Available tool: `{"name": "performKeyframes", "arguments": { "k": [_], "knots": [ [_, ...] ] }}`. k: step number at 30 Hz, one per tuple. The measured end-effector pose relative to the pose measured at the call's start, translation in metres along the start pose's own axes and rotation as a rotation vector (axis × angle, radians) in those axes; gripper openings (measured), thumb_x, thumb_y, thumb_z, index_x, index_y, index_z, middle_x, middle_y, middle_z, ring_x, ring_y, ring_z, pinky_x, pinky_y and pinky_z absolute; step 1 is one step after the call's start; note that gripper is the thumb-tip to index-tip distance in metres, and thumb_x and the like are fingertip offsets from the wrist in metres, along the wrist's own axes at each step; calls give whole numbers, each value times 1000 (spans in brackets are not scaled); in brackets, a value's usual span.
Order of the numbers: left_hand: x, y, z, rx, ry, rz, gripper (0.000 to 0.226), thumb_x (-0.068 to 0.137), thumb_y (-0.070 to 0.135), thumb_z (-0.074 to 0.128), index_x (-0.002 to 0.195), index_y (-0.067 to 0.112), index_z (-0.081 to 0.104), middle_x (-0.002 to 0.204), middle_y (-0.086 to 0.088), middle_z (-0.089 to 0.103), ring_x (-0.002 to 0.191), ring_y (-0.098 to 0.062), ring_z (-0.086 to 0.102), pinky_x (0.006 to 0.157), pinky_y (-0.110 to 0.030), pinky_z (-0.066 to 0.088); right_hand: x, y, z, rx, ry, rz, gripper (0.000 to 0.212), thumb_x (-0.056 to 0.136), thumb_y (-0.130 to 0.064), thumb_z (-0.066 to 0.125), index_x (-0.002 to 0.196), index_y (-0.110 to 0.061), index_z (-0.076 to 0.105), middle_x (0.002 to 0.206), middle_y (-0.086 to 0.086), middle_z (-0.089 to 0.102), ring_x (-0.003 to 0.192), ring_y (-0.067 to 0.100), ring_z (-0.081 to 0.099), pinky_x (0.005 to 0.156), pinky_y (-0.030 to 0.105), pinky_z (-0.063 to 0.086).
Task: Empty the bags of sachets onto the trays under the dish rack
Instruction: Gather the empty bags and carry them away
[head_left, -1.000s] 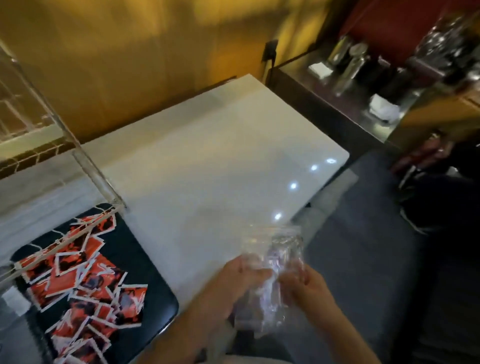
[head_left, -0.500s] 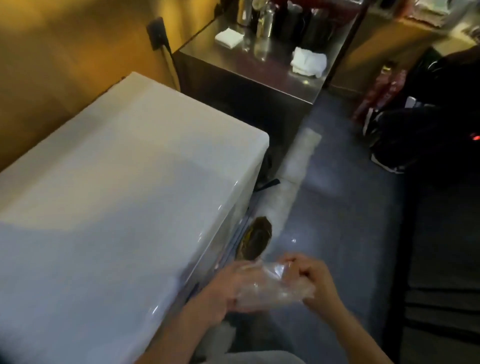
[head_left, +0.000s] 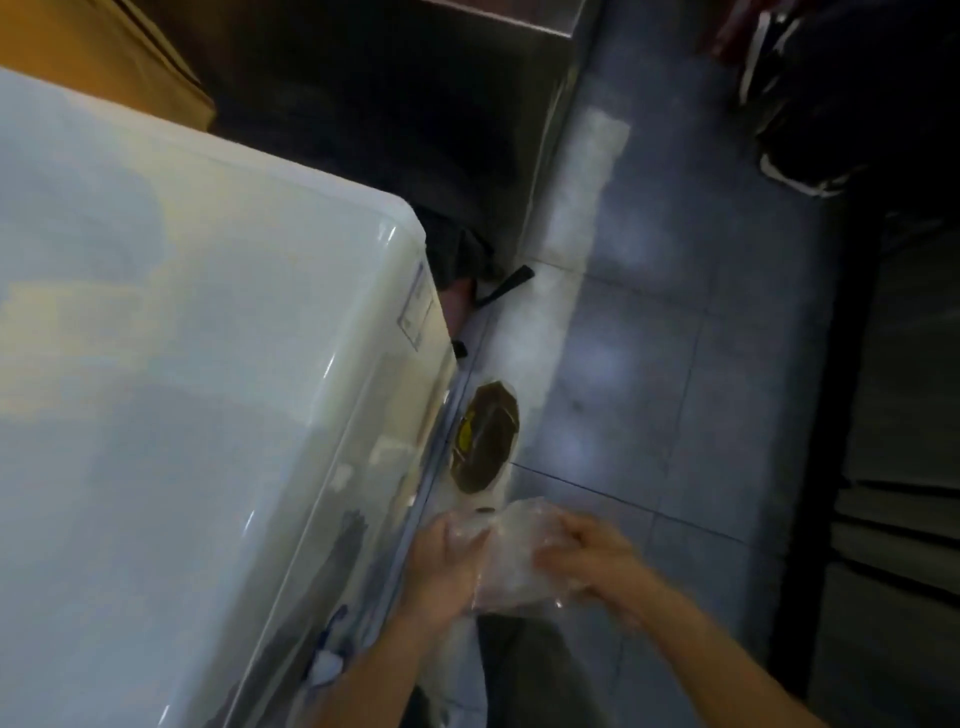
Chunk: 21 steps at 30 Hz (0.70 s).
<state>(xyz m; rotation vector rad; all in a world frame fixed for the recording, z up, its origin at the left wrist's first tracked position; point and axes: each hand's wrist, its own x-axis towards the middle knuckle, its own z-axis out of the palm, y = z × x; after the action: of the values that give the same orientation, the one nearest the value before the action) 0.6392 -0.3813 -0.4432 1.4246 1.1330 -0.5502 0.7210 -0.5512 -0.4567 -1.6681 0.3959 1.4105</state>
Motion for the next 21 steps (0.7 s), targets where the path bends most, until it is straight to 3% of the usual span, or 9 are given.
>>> {"name": "performKeyframes", "arguments": {
  "k": [2,4,8,10,12,15,17,19,21],
  "knots": [
    [34,1,9,-21,-3,-55,15,94,18,61,82,25,59,92,-5,69,88,-22,67,81,-36,57,40,5,-3,18,95,5,21,82,0,70,101,-9,67,102,15,69,90,30,68,75,42,60],
    [73,-1,17,-55,-50,-116,13,97,18,57,86,24,61,87,-1,65,99,-28,64,92,-45,53,87,13,-4,-47,209,18,14,83,1,66,82,-12,63,81,9,66,68,20,64,57,30,57],
    [161,-15,34,-1,4,-223,12,95,31,59,104,24,60,91,-4,60,108,-28,60,103,-47,47,187,36,4,41,307,15,10,87,-9,64,97,-9,66,95,15,70,82,26,70,53,24,57],
    [204,-37,42,92,66,-91,43,85,45,66,120,21,60,119,-5,64,113,-24,60,104,-46,46,232,42,8,17,383,10,7,89,-5,58,91,-4,64,85,10,65,81,27,66,50,19,49],
    [236,-55,46,262,113,80,59,84,45,66,133,14,54,127,4,56,115,-16,55,102,-32,41,272,42,11,-58,461,-18,14,90,-4,50,89,-4,63,81,11,64,78,28,63,59,26,49],
    [274,-72,53,507,146,289,34,94,26,58,127,15,59,122,-3,61,112,-21,59,97,-35,50,318,45,9,-150,483,-1,21,88,-4,47,100,-7,65,87,12,64,81,31,62,65,29,43],
    [294,-80,60,585,82,350,35,96,30,50,127,17,59,121,-6,63,110,-22,61,95,-41,52,340,47,7,-169,463,-6,22,86,-1,48,99,-8,65,84,13,61,80,32,61,62,25,41],
    [308,-85,66,623,-5,340,39,98,33,43,132,18,55,127,-6,62,116,-22,59,97,-32,47,356,46,5,-144,438,-29,24,85,-1,50,102,-9,66,84,10,61,76,29,58,55,20,41],
    [315,-88,71,636,-73,280,39,101,30,45,138,20,48,133,-5,60,122,-22,56,93,-25,39,365,46,5,-87,397,-40,33,84,-6,58,117,-11,64,98,10,67,86,30,65,62,18,47]
  ]
}}
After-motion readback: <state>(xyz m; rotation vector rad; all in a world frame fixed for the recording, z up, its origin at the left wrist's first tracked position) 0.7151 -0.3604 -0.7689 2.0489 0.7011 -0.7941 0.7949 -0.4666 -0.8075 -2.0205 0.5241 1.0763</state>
